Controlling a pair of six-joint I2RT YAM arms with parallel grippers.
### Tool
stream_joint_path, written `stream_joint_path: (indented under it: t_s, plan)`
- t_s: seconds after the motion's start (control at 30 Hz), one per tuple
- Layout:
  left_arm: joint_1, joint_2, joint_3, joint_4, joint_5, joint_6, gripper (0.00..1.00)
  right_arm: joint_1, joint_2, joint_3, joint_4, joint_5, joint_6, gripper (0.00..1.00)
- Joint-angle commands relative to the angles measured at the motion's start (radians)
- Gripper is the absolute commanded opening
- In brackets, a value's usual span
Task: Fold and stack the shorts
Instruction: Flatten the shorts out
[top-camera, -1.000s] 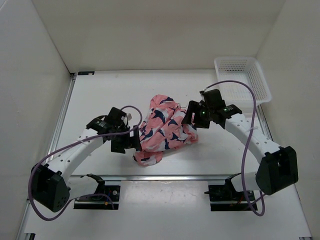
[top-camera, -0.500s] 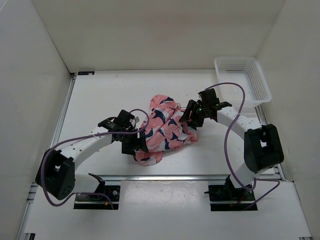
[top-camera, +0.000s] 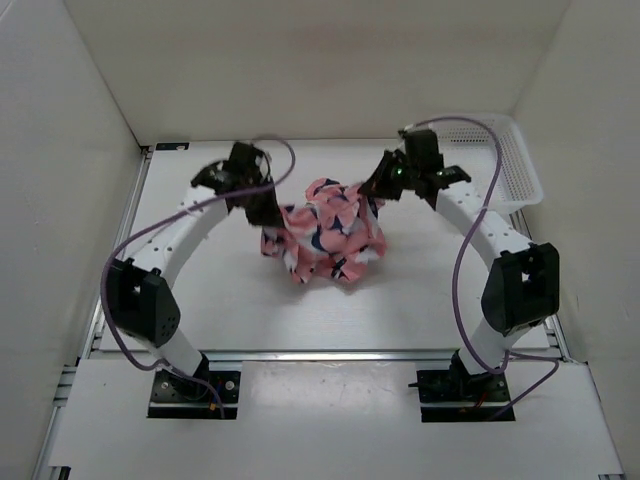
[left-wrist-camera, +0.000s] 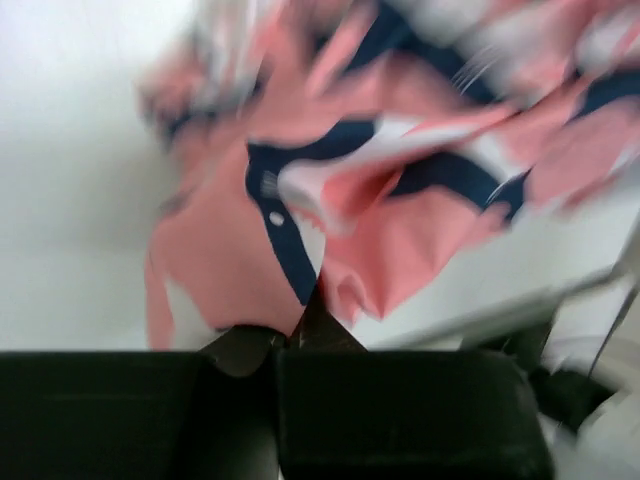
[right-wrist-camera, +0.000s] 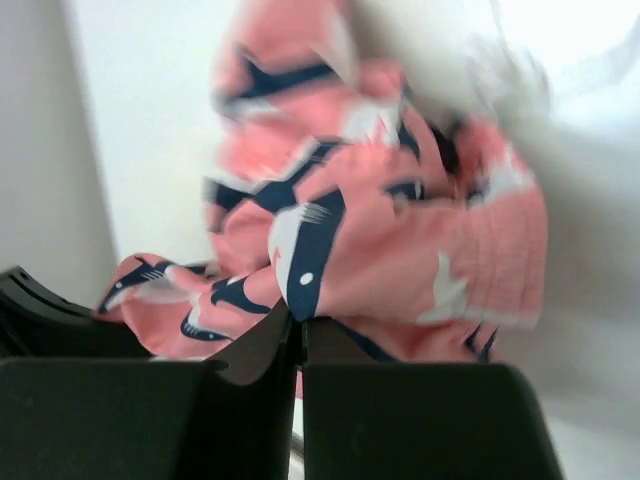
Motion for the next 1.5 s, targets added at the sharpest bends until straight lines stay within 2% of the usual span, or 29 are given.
stream_joint_path:
  t_s: [0.0, 0.1, 0.2, 0.23, 0.27, 0.3, 0.4, 0.43, 0.47, 0.5, 0.53, 0.57, 0.6, 0.63, 0.7, 0.77, 0.8, 0.83, 0.93, 0.97, 1.0, 1.03, 1.1, 1.13, 1.17, 1.2, 1.27, 1.33, 1.47]
  plan:
    - [0.087, 0.047, 0.394, -0.137, -0.097, 0.066, 0.11, -0.041, 0.001, 0.273, -0.03, -0.009, -0.059, 0.0]
    - [0.13, 0.158, 0.854, -0.301, -0.165, 0.093, 0.11, -0.078, -0.009, 0.497, -0.085, -0.021, -0.113, 0.0]
    - [0.178, 0.196, 1.161, -0.378, -0.187, 0.12, 0.11, -0.087, -0.064, 0.625, -0.131, -0.021, -0.2, 0.0]
    - [0.189, 0.181, 1.173, -0.378, -0.187, 0.12, 0.11, -0.074, -0.086, 0.625, -0.131, -0.021, -0.227, 0.0]
    - [0.189, 0.152, 1.15, -0.355, -0.187, 0.12, 0.11, -0.063, -0.11, 0.616, -0.14, -0.021, -0.253, 0.0]
    - [0.2, 0.07, 1.037, -0.326, -0.187, 0.12, 0.11, -0.037, -0.167, 0.593, -0.14, 0.0, -0.277, 0.0]
    - [0.209, -0.067, 0.799, -0.2, -0.177, 0.111, 0.11, 0.037, -0.305, 0.391, -0.149, 0.078, -0.339, 0.0]
    - [0.209, -0.139, 0.644, -0.185, -0.177, 0.111, 0.14, 0.057, -0.343, 0.318, -0.134, 0.135, -0.339, 0.0]
    - [0.209, -0.17, 0.566, -0.171, -0.186, 0.111, 0.29, 0.08, -0.38, 0.153, -0.134, 0.167, -0.339, 0.0]
    - [0.209, -0.195, 0.493, -0.171, -0.196, 0.099, 0.52, 0.123, -0.452, 0.06, -0.119, 0.19, -0.322, 0.11]
    - [0.209, -0.23, 0.352, -0.171, -0.196, 0.099, 0.78, 0.141, -0.489, -0.035, -0.09, 0.207, -0.307, 0.26]
    - [0.209, -0.241, 0.284, -0.162, -0.196, 0.088, 0.97, 0.161, -0.521, -0.215, -0.089, 0.23, -0.261, 0.46]
    - [0.218, -0.241, 0.225, -0.162, -0.187, 0.088, 1.0, 0.192, -0.579, -0.296, -0.076, 0.279, -0.233, 0.69]
    - [0.218, -0.241, 0.134, -0.162, -0.177, 0.079, 1.0, 0.192, -0.604, -0.36, -0.089, 0.308, -0.198, 0.75]
    - [0.218, -0.241, 0.078, -0.162, -0.177, 0.07, 1.0, 0.201, -0.672, -0.48, -0.115, 0.362, -0.101, 0.76]
    - [0.218, -0.251, 0.067, -0.162, -0.196, 0.047, 0.94, 0.151, -0.7, -0.496, -0.189, 0.452, -0.032, 0.62]
    - [0.218, -0.252, 0.067, -0.162, -0.215, 0.047, 0.87, 0.128, -0.7, -0.496, -0.21, 0.453, -0.032, 0.44]
    - [0.218, -0.252, 0.067, -0.162, -0.232, 0.047, 0.7, 0.102, -0.7, -0.496, -0.229, 0.442, -0.032, 0.35]
    - [0.229, -0.264, 0.079, -0.186, -0.297, 0.024, 0.39, 0.005, -0.666, -0.487, -0.249, 0.32, -0.032, 0.17]
    - [0.244, -0.264, 0.065, -0.186, -0.297, 0.014, 0.22, -0.039, -0.646, -0.487, -0.249, 0.286, -0.032, 0.17]
    - [0.253, -0.273, 0.05, -0.186, -0.297, 0.002, 0.16, -0.064, -0.637, -0.513, -0.249, 0.252, -0.023, 0.17]
    - [0.268, -0.273, 0.033, -0.186, -0.297, 0.002, 0.14, -0.117, -0.628, -0.531, -0.234, 0.158, -0.023, 0.23]
    - [0.285, -0.284, -0.033, -0.16, -0.297, -0.032, 0.18, -0.167, -0.615, -0.603, -0.15, 0.036, 0.009, 0.39]
    - [0.296, -0.284, -0.057, -0.149, -0.277, -0.041, 0.25, -0.205, -0.593, -0.626, -0.114, -0.022, 0.026, 0.53]
    - [0.319, -0.284, -0.082, -0.134, -0.257, -0.05, 0.31, -0.216, -0.58, -0.651, -0.076, -0.076, 0.043, 0.58]
    - [0.33, -0.284, -0.14, -0.111, -0.225, -0.05, 0.35, -0.225, -0.562, -0.669, 0.002, -0.122, 0.063, 0.6]
    - [0.348, -0.264, -0.2, -0.02, -0.106, -0.039, 0.54, -0.225, -0.479, -0.692, 0.064, -0.22, 0.091, 0.62]
    - [0.365, -0.2, -0.254, 0.012, -0.032, -0.039, 0.62, -0.225, -0.384, -0.692, 0.12, -0.256, 0.1, 0.62]
    - [0.379, -0.141, -0.301, 0.071, 0.025, -0.039, 0.9, -0.234, -0.286, -0.683, 0.203, -0.29, 0.13, 0.62]
